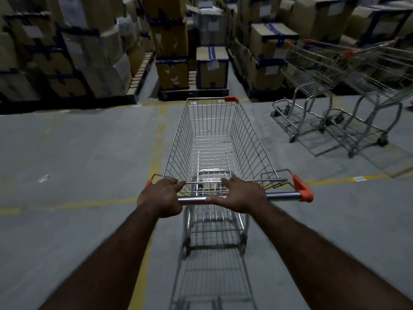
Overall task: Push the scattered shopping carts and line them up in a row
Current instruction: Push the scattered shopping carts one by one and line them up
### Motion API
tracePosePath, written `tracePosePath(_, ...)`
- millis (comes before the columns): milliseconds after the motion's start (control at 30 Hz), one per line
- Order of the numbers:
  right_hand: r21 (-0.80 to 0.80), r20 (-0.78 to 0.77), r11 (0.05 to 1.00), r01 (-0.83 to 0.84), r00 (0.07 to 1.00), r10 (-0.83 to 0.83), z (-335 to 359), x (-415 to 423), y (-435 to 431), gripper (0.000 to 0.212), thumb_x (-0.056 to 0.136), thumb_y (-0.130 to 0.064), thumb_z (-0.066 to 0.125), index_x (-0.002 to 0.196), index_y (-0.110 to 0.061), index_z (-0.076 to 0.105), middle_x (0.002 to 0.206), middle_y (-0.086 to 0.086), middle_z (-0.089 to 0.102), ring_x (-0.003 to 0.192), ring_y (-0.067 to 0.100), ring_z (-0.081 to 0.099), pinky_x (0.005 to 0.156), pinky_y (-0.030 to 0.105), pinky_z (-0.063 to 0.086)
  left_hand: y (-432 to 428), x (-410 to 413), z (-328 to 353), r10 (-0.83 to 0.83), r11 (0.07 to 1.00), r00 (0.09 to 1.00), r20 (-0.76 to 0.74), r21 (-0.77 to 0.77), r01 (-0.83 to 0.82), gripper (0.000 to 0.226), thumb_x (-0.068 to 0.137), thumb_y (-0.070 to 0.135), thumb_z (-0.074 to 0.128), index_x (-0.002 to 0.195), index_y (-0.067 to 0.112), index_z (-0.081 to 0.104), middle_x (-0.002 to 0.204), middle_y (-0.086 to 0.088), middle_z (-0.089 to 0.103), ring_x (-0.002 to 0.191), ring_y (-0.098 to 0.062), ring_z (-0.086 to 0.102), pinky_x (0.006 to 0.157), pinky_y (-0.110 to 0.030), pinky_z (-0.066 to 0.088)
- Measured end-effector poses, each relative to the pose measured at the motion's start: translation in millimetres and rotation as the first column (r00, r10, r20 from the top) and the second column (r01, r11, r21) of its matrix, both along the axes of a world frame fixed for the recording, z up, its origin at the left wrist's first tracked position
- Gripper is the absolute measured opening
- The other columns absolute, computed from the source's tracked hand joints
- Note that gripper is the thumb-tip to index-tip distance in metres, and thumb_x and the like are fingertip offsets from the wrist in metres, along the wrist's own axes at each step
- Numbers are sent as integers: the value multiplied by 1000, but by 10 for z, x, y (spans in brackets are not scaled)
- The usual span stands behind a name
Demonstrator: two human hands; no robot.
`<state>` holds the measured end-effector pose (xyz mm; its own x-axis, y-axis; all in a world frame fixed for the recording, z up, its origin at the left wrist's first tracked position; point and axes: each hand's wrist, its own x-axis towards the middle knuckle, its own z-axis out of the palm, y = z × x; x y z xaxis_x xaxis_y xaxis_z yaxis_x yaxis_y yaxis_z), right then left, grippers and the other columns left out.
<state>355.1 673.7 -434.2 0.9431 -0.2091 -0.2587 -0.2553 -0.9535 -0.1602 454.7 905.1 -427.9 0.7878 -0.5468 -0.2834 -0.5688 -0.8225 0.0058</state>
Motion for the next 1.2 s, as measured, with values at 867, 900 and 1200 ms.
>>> tracePosePath(867,-60,-46,979,196,979,-199,163,4312,-2529,121,63,-105,18,157,-31,33,164,0,31,146,28,37,110,51,35,-2830,4681,-65,-163,986,976,142,57,156,68,86,36,51,152,27,37,158,7,37,142,-19,39,119,-51,22)
tracePosePath(900,-57,-37,976,210,976,-213,150,4466,-2630,123,60,-107,16,156,-31,35,163,-1,34,145,28,39,109,50,36,-2954,4856,-71,-164,986,973,163,70,154,66,86,35,51,150,26,40,157,6,39,139,-20,42,119,-49,23)
tracePosePath(1200,-12,41,969,247,968,-246,108,5920,-3715,108,72,-100,21,138,-23,59,145,10,51,125,36,55,95,45,46,-4314,6186,-88,43,999,963,265,-6,-43,65,76,43,62,138,26,50,126,-2,61,118,-24,53,104,-46,42)
